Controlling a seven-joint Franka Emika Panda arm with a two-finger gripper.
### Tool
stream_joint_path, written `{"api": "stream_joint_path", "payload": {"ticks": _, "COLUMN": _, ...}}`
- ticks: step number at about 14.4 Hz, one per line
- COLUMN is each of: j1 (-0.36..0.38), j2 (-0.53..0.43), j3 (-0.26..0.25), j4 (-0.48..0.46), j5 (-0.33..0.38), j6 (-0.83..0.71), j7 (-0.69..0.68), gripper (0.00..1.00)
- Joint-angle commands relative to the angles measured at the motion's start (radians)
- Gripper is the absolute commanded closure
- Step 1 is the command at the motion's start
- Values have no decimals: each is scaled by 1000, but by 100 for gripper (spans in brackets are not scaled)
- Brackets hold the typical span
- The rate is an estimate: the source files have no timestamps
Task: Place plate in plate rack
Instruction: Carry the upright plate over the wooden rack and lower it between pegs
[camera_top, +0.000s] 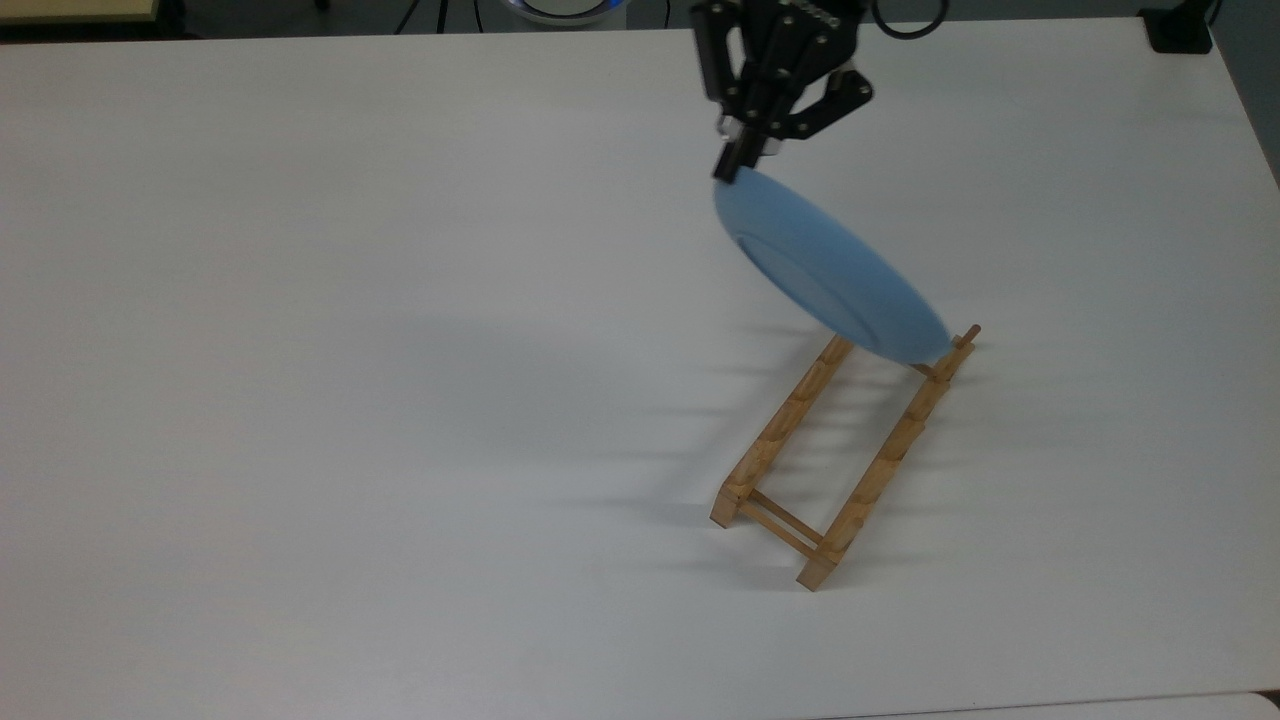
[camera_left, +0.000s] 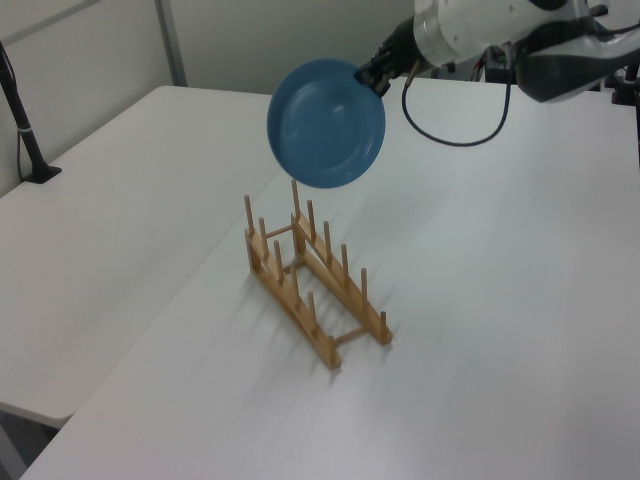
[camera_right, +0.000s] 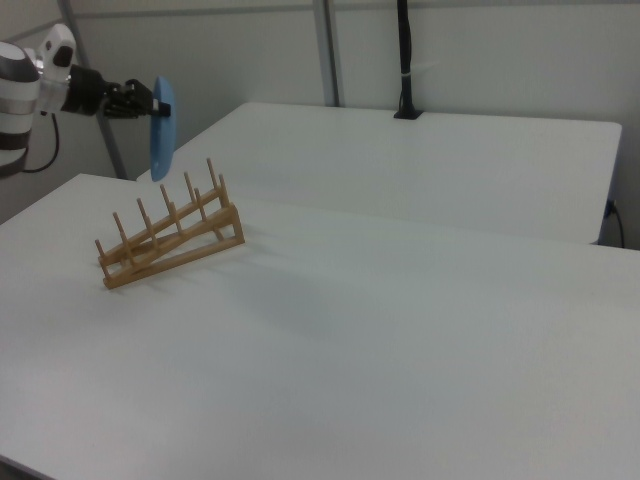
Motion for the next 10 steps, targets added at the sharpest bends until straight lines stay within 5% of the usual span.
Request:
{"api": "stream_joint_path", "payload": {"ticks": 1, "j1": 26, "j2": 0, "j3": 31, "j4": -8, "j5": -79, "j6": 21, "j7": 16, "gripper": 100}}
{"api": "stream_joint_path", "payload": {"ticks": 10, "j1": 86, "j2": 96, "j3": 46, "j4": -5, "j5": -214, "j6": -14, "j7": 21, "gripper": 100}}
